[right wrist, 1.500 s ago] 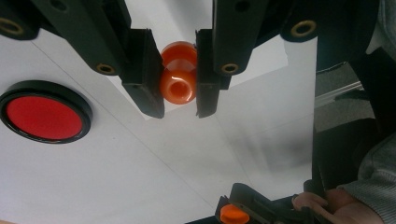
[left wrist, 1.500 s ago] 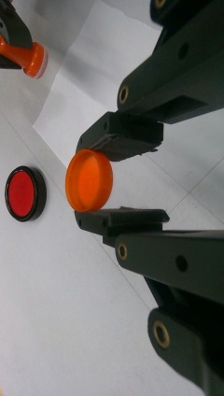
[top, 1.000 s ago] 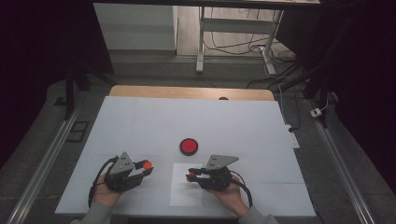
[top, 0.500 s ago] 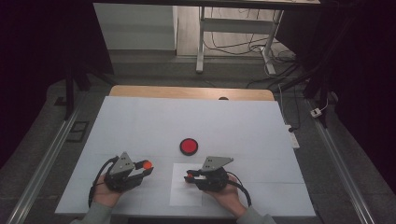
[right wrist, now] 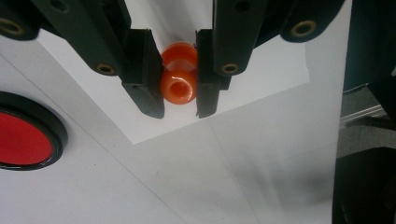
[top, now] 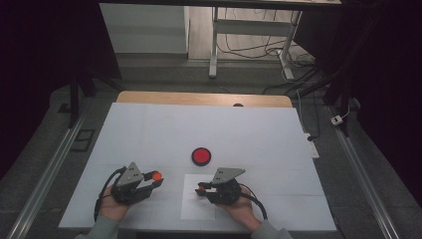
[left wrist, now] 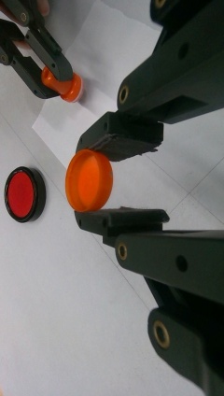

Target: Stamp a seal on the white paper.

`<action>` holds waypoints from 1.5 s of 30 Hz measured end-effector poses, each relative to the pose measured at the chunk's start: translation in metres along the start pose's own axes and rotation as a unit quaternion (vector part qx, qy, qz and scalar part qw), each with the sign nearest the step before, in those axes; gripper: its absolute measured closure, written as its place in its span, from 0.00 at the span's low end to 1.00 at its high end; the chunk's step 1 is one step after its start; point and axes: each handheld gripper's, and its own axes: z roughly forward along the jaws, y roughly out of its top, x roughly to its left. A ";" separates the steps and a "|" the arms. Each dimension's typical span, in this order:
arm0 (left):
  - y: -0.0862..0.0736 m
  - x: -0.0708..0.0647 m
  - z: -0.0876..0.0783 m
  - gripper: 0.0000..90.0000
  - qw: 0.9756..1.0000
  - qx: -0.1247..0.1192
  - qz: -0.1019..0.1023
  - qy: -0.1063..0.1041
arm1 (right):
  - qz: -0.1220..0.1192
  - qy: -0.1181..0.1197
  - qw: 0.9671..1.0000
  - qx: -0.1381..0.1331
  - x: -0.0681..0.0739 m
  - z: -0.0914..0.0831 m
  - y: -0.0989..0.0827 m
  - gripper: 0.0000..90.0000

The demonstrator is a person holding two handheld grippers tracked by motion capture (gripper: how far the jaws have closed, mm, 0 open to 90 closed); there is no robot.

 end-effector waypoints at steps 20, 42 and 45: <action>0.000 0.000 0.000 0.72 1.000 0.000 0.000 0.000 | -0.016 -0.011 1.000 0.021 0.000 0.005 -0.002 0.80; 0.000 -0.001 0.000 0.72 1.000 0.000 0.000 -0.001 | -0.036 -0.022 0.999 0.024 0.005 0.008 -0.004 0.81; 0.000 -0.001 0.000 0.72 1.000 -0.001 -0.001 0.000 | -0.035 -0.019 0.999 0.023 0.004 0.007 -0.005 0.81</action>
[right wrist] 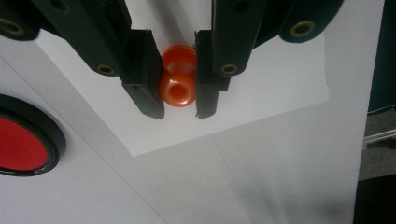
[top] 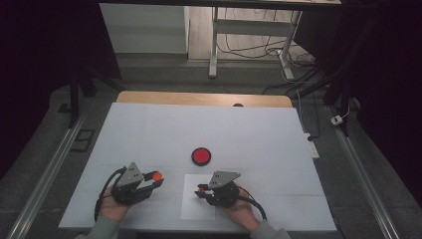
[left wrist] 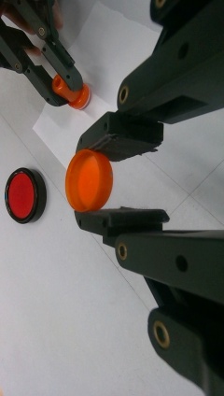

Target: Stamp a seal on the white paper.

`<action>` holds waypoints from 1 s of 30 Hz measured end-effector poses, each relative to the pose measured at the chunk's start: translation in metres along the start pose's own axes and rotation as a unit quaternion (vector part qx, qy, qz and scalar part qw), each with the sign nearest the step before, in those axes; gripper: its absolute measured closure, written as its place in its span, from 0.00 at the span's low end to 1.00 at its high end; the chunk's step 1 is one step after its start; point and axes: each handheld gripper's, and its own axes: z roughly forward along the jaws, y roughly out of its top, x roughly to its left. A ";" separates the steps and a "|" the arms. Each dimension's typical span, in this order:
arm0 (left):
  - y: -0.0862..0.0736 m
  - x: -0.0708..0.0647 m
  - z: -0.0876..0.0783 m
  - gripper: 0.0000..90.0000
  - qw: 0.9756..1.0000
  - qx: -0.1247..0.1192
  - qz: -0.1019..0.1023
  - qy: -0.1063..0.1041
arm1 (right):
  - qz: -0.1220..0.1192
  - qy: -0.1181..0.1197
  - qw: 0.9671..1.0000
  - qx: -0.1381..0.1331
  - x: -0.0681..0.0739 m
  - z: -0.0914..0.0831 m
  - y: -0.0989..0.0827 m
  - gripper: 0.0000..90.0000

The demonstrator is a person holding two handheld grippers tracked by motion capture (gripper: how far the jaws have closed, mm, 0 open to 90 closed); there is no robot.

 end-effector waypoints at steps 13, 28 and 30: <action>0.000 0.001 -0.001 0.72 1.000 -0.001 -0.002 -0.001 | -0.006 -0.005 1.000 -0.005 0.002 0.000 -0.002 0.81; 0.000 0.001 -0.002 0.72 1.000 -0.003 -0.002 0.001 | -0.008 -0.004 1.000 -0.005 0.001 0.000 -0.002 0.81; 0.000 0.001 -0.002 0.72 1.000 -0.003 -0.002 0.001 | -0.008 -0.004 1.000 -0.005 0.001 0.000 -0.002 0.81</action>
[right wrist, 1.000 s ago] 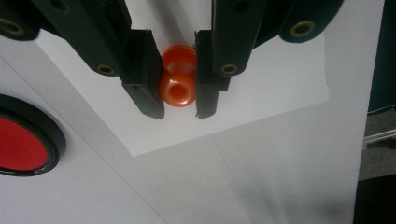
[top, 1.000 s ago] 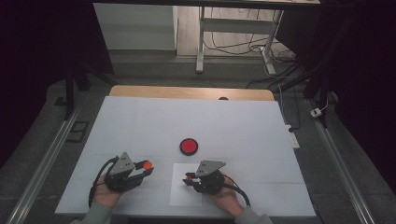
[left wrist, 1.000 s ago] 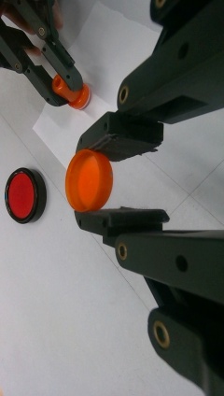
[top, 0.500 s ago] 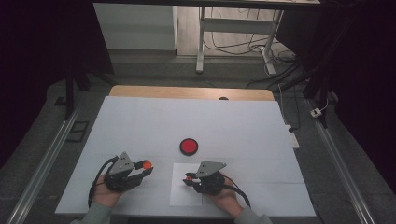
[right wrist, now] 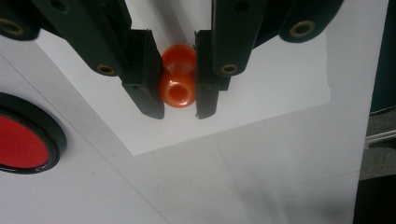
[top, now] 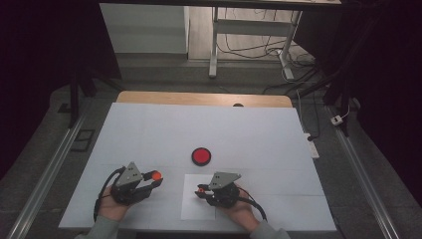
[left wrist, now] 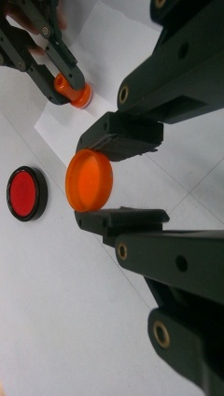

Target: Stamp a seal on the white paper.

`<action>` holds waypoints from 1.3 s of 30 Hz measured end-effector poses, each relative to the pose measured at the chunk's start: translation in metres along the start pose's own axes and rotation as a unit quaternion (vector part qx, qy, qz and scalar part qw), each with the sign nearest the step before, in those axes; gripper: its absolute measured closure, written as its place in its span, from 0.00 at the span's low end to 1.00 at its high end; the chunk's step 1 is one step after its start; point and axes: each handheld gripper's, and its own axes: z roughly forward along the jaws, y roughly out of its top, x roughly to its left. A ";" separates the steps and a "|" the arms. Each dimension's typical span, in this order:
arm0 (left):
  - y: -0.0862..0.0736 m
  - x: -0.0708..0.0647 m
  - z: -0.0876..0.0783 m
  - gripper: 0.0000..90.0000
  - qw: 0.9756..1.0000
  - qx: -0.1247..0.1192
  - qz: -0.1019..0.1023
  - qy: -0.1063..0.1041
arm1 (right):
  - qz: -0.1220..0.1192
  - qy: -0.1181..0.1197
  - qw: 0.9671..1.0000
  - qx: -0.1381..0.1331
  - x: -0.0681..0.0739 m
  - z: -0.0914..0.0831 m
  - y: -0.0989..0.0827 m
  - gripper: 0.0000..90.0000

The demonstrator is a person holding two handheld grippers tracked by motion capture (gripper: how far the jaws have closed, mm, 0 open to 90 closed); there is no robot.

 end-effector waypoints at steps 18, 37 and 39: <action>0.000 0.000 0.000 0.72 1.000 0.000 0.001 0.001 | -0.001 -0.005 1.000 0.002 0.001 0.000 0.001 0.81; 0.000 0.001 -0.001 0.72 1.000 -0.001 0.002 0.002 | 0.070 0.030 0.994 -0.075 -0.014 -0.025 0.007 0.80; 0.001 0.001 -0.001 0.72 1.000 -0.001 0.002 0.002 | 0.077 0.029 0.994 -0.079 -0.016 -0.028 0.007 0.80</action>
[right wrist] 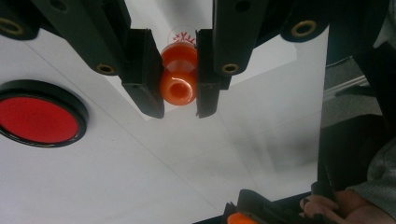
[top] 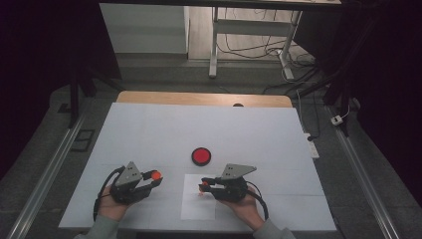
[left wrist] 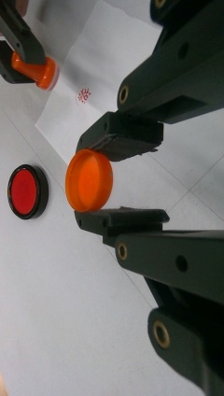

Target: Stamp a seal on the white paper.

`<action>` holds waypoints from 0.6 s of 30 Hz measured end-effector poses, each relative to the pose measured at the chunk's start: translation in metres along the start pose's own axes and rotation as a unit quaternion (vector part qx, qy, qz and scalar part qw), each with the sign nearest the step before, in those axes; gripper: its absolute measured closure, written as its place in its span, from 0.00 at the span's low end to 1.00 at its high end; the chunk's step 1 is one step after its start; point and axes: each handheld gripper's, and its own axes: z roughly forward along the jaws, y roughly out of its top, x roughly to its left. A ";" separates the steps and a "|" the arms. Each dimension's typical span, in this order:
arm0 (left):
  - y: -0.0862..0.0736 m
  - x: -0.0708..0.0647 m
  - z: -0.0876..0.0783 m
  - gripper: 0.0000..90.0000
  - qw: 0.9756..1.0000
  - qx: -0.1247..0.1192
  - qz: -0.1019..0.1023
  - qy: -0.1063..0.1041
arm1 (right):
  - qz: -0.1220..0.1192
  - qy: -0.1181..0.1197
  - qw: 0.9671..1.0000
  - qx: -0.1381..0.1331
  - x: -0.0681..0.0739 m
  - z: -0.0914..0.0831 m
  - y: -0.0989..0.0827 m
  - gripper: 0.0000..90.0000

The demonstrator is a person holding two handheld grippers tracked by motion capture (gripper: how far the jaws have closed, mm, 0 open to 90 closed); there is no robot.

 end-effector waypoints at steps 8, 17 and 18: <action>0.000 0.000 0.000 0.72 1.000 0.000 0.001 -0.001 | 0.009 -0.010 1.000 -0.014 -0.005 -0.010 0.002 0.80; 0.000 -0.001 0.000 0.72 1.000 0.001 0.002 -0.002 | 0.021 -0.021 0.999 -0.028 -0.011 -0.022 0.005 0.80; 0.000 -0.001 0.000 0.72 1.000 0.001 0.002 -0.002 | 0.022 -0.022 0.999 -0.030 -0.011 -0.023 0.006 0.80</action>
